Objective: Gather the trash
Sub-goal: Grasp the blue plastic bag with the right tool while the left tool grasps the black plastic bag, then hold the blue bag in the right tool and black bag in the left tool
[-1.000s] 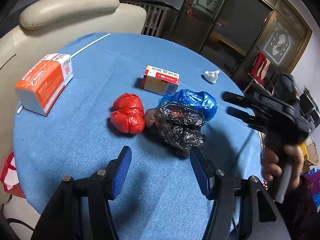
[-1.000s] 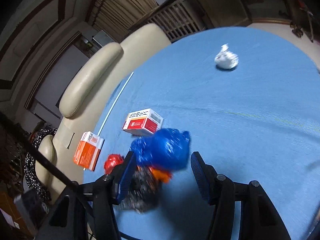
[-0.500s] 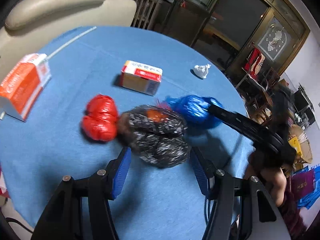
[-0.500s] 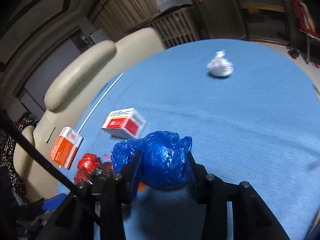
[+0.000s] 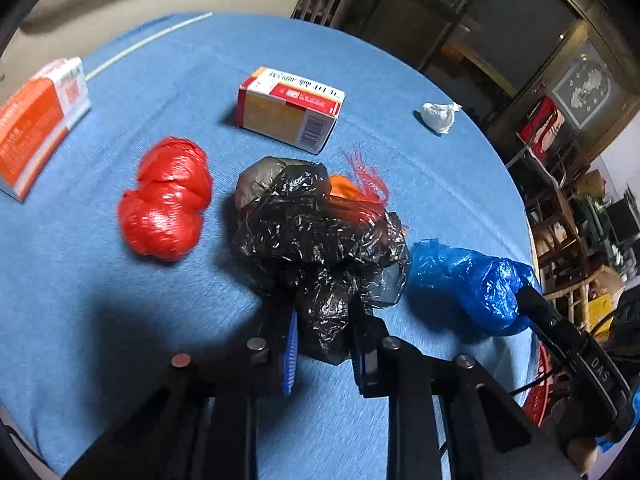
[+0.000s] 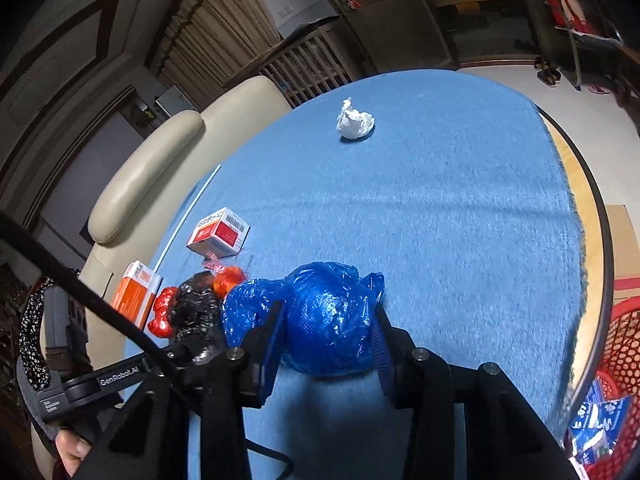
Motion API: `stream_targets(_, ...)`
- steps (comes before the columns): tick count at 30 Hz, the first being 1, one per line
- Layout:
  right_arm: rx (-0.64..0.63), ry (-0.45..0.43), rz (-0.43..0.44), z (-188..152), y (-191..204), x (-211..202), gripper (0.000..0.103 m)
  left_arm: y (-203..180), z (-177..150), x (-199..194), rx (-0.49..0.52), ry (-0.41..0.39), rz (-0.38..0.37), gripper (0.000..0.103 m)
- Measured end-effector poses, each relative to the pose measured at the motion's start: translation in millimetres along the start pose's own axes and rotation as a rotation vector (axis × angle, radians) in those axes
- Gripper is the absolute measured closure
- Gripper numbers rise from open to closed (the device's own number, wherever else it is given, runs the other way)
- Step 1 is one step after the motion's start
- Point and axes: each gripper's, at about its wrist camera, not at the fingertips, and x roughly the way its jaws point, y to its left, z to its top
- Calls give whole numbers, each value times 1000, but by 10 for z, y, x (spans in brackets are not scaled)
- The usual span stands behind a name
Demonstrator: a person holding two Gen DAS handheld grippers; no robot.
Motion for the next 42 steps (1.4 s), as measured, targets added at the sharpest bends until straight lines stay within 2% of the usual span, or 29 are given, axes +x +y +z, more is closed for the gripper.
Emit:
stream_targets(3, 2, -5, 8, -38, 10, -44, 60, 4, -73, -102, 19, -7, -2, 81)
stream_targets(10, -13, -30, -4, -142, 25, -218, 60, -178, -300, -350, 132, -44, 69, 81)
stream_targets(18, -11, -51, -15, -257, 1, -470, 60, -494, -451, -567, 278, -137, 147, 81)
stream_targets(22, -6, -58, -15, -295, -15, -562, 60, -572, -506, -672, 320, -174, 184, 81)
stream_targets(30, -5, -76, -14, -380, -33, -752, 60, -686, -614, -798, 366, -214, 222, 81)
stream_targets(42, 9, -103, -8, -440, -111, -981, 60, -783, -678, -869, 416, -250, 230, 81)
